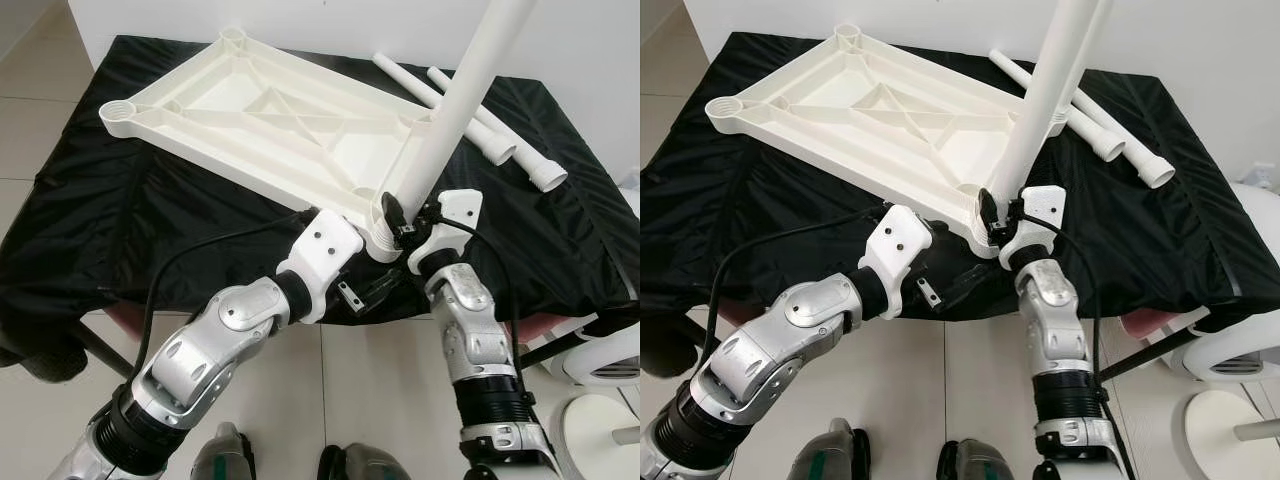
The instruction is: Building children table
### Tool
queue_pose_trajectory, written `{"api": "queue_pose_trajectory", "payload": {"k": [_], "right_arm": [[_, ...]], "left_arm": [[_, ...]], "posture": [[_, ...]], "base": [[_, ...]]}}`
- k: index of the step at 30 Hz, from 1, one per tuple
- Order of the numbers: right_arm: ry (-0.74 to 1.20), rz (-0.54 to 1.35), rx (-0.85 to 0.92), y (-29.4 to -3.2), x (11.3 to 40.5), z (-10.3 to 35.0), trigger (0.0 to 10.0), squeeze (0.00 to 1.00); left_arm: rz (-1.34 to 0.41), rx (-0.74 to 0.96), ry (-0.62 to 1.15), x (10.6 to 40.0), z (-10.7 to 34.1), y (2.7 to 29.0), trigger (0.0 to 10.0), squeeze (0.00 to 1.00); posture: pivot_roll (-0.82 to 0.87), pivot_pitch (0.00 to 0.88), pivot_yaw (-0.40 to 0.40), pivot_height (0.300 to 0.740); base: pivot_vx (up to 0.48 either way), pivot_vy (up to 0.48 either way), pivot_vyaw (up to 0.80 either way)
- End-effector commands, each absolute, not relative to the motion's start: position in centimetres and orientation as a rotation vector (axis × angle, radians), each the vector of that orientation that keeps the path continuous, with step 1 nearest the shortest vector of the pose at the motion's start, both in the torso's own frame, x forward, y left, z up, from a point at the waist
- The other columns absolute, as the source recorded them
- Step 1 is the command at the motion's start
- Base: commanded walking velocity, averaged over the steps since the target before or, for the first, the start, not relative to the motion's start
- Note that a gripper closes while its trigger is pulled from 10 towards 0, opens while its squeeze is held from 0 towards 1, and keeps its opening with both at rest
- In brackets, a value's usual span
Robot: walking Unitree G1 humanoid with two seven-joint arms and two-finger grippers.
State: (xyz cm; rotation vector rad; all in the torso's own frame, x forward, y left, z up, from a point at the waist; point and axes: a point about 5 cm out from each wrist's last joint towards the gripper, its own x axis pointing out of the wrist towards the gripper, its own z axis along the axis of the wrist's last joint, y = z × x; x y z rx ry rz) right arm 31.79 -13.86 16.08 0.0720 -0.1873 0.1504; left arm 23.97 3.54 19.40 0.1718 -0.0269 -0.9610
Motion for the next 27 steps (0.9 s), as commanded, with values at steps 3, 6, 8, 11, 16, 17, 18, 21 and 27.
{"api": "queue_pose_trajectory", "payload": {"k": [3, 6, 8, 11, 16, 17, 18, 21, 27], "right_arm": [[-0.091, 0.003, 0.091, -15.2, 31.5, 14.3, 10.0, 0.00], [-0.064, -0.093, 0.068, -15.2, 31.3, 13.9, 10.0, 0.00], [-0.064, -0.093, 0.068, -15.2, 31.3, 13.9, 10.0, 0.00], [-0.054, -0.189, 0.030, -15.1, 31.1, 13.8, 10.0, 0.00], [-0.017, -0.219, 0.053, -14.2, 30.9, 13.5, 10.0, 0.00], [-0.017, -0.219, 0.053, -14.2, 30.9, 13.5, 10.0, 0.00], [0.013, -0.214, 0.092, -14.2, 31.1, 13.3, 10.0, 0.00], [0.049, -0.214, 0.128, -14.6, 31.7, 13.4, 10.0, 0.00], [0.057, -0.277, 0.120, -15.9, 32.2, 13.6, 10.0, 0.00]], "left_arm": [[-1.051, 0.163, -0.016, 23.3, 19.4, 3.2, 10.0, 0.00], [-1.052, 0.163, -0.015, 23.3, 19.4, 3.2, 10.0, 0.00], [-1.052, 0.163, -0.015, 23.3, 19.4, 3.2, 10.0, 0.00], [-1.051, 0.163, -0.014, 23.3, 19.3, 3.2, 10.0, 0.00], [-1.046, 0.164, -0.012, 23.2, 19.3, 3.3, 10.0, 0.00], [-1.046, 0.164, -0.012, 23.2, 19.3, 3.3, 10.0, 0.00], [-1.044, 0.164, -0.012, 23.3, 19.3, 3.3, 10.0, 0.00], [-1.042, 0.164, -0.013, 23.3, 19.4, 3.4, 10.0, 0.00], [-1.044, 0.164, -0.014, 23.3, 19.4, 3.4, 10.0, 0.00]], "posture": [[0.07, 0.091, -0.085, 0.740], [0.07, 0.089, -0.086, 0.740], [0.07, 0.089, -0.086, 0.740], [0.08, 0.089, -0.088, 0.740], [0.09, 0.090, -0.093, 0.740], [0.09, 0.090, -0.093, 0.740], [0.09, 0.091, -0.092, 0.740], [0.08, 0.091, -0.088, 0.740], [0.08, 0.091, -0.087, 0.740]], "base": [[0.000, 0.000, 0.00], [0.000, 0.000, 0.00], [0.000, 0.000, 0.00], [0.000, 0.000, 0.00], [0.000, 0.000, 0.00], [0.000, 0.000, 0.00], [0.000, 0.000, 0.00], [0.000, 0.000, 0.00], [0.000, 0.000, 0.00]]}}
